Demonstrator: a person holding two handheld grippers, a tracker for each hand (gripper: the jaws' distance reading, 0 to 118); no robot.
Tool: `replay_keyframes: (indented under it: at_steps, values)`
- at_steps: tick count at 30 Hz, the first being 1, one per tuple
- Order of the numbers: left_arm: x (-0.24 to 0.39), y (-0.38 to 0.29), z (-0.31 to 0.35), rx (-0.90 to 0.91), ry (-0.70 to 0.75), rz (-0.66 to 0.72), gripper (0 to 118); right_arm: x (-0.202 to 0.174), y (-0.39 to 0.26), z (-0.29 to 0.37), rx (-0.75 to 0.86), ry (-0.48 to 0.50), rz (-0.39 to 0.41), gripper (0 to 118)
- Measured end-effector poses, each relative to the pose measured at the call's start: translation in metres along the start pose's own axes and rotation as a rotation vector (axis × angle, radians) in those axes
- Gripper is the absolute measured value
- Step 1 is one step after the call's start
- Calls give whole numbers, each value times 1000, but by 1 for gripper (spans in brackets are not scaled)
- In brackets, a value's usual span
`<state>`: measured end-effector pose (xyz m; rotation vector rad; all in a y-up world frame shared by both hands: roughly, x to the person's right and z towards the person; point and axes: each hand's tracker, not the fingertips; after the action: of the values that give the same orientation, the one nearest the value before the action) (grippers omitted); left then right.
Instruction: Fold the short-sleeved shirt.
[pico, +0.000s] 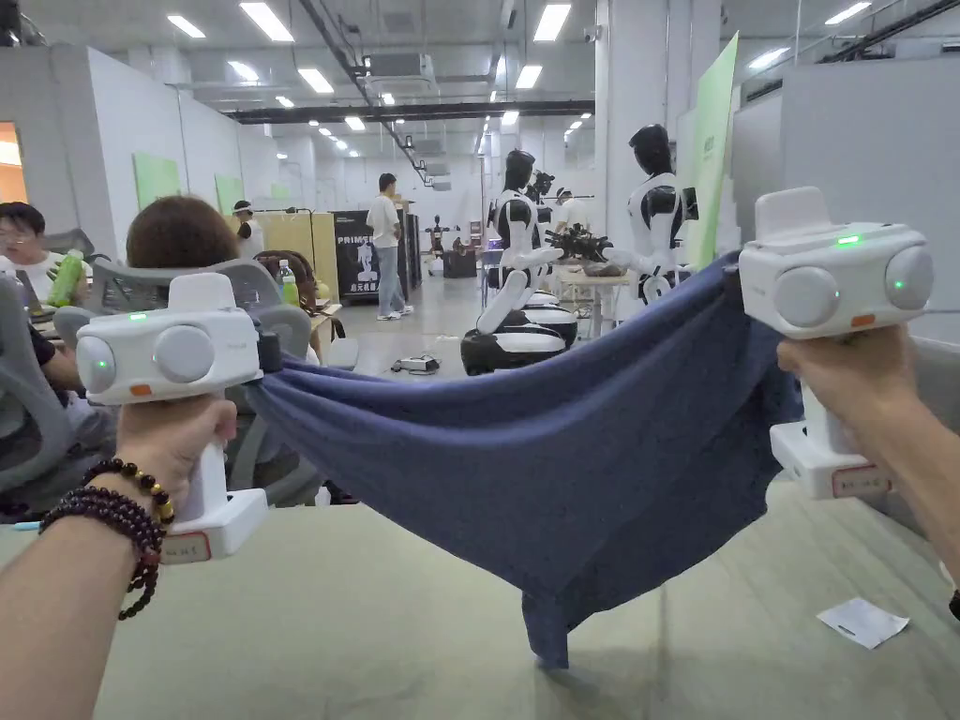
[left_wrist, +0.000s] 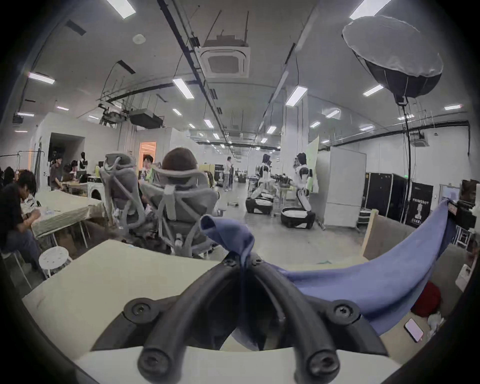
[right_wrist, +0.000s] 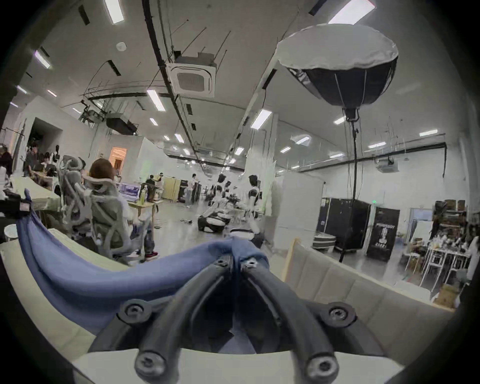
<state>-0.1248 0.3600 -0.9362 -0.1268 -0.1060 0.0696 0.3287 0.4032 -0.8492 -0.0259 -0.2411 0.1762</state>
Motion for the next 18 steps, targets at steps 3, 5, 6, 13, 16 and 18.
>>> replay_keyframes:
  at_steps: [3,5,6,13,16,18]
  values:
    - [-6,-50,-6,-99,-6,9,0,-13,-51,0,-68,46,-7,4]
    - [-11,-79,-6,-144,-2,2,0,-22,-82,-3,-133,74,18,4]
    - [-13,-88,-3,-161,-3,5,0,-25,-93,-3,-159,86,22,4]
    - [-26,-152,87,-181,-32,0,0,-20,-153,86,-190,143,-30,4]
    - [-28,-193,146,-268,-24,-1,0,-23,-186,151,-263,152,-53,4]
    - [-27,-222,183,-324,37,43,0,-21,-212,187,-325,159,-83,4]
